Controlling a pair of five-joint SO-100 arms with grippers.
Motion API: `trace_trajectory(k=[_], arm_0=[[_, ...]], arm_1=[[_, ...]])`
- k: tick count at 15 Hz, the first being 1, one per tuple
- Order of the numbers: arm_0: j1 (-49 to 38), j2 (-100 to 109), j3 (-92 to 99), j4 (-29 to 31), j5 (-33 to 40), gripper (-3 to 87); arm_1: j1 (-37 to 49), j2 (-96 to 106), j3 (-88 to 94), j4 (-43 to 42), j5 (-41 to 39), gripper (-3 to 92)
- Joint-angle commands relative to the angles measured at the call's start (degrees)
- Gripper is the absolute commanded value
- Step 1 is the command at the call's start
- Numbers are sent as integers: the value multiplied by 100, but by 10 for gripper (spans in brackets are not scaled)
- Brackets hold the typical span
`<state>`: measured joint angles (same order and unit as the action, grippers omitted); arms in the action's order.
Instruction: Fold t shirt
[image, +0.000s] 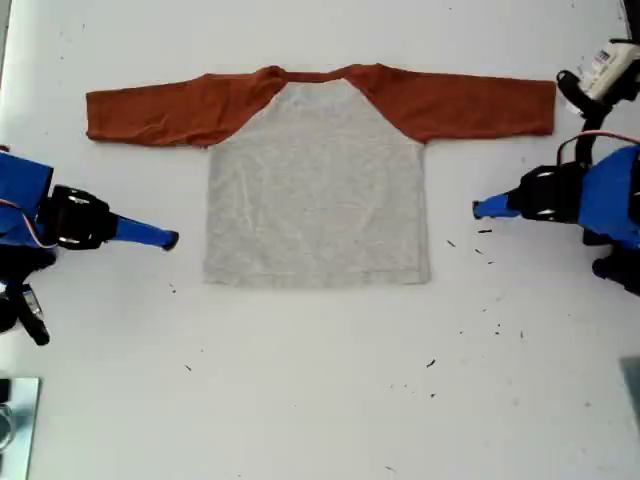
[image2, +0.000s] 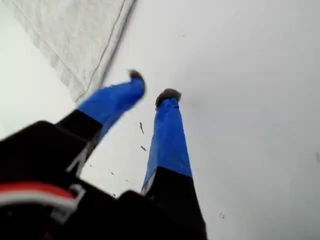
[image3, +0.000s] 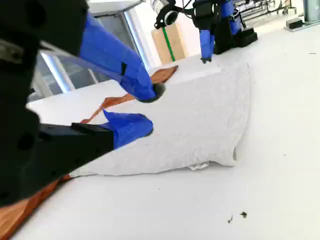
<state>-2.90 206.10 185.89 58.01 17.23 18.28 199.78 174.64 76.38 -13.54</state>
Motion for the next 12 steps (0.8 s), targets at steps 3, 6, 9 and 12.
trace_trajectory(k=[3,6,9,12], arm_0=[[536,35,70,0,-229,81],[299,35,70,-9,-264,81],[879,35,70,0,-1723,153],[659,35,70,0,-1239,87]], arm_1=[[-35,70,-211,290,53,33],[571,-1318,-1863,571,-642,33],[2030,-3823,-4781,1477,-2215,33],[3894,-5467,-6855,2118,-4052,167]])
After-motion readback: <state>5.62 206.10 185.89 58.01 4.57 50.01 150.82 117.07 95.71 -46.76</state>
